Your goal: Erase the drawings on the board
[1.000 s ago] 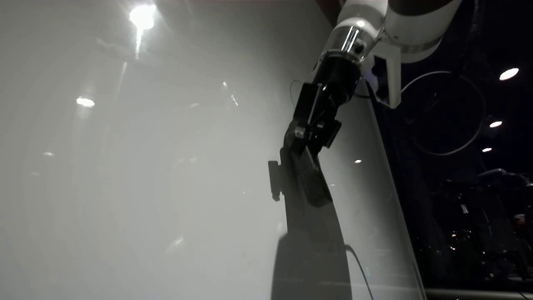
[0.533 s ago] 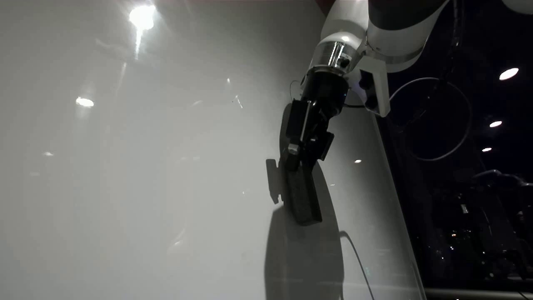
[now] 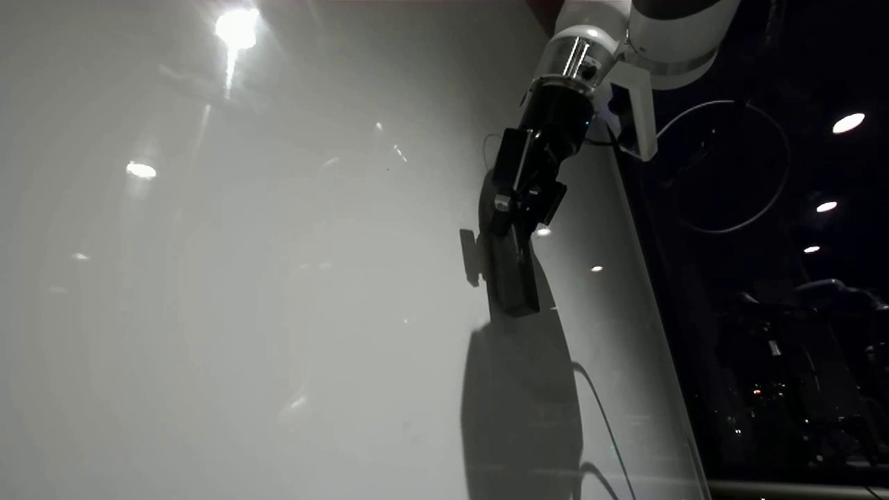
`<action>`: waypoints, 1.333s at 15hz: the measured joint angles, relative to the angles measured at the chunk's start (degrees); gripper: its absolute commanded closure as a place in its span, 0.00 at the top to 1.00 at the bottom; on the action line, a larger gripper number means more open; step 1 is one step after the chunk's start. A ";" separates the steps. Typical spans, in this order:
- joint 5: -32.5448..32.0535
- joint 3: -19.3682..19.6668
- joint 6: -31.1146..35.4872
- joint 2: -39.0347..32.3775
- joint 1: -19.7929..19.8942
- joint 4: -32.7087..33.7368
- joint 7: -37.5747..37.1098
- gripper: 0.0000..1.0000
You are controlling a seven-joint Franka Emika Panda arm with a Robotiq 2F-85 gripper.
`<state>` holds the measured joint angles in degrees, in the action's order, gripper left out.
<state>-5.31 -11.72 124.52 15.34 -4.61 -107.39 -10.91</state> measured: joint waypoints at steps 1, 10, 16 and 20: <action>-0.12 0.50 -0.02 0.43 0.16 0.71 0.22 0.32; -0.07 3.19 -2.20 1.34 0.57 4.75 0.66 0.32; -0.09 3.19 -5.98 0.23 0.77 13.49 0.65 0.32; -0.10 3.22 -9.59 -1.81 1.24 21.76 0.65 0.32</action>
<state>-5.41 -8.50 114.93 13.53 -3.37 -85.64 -10.25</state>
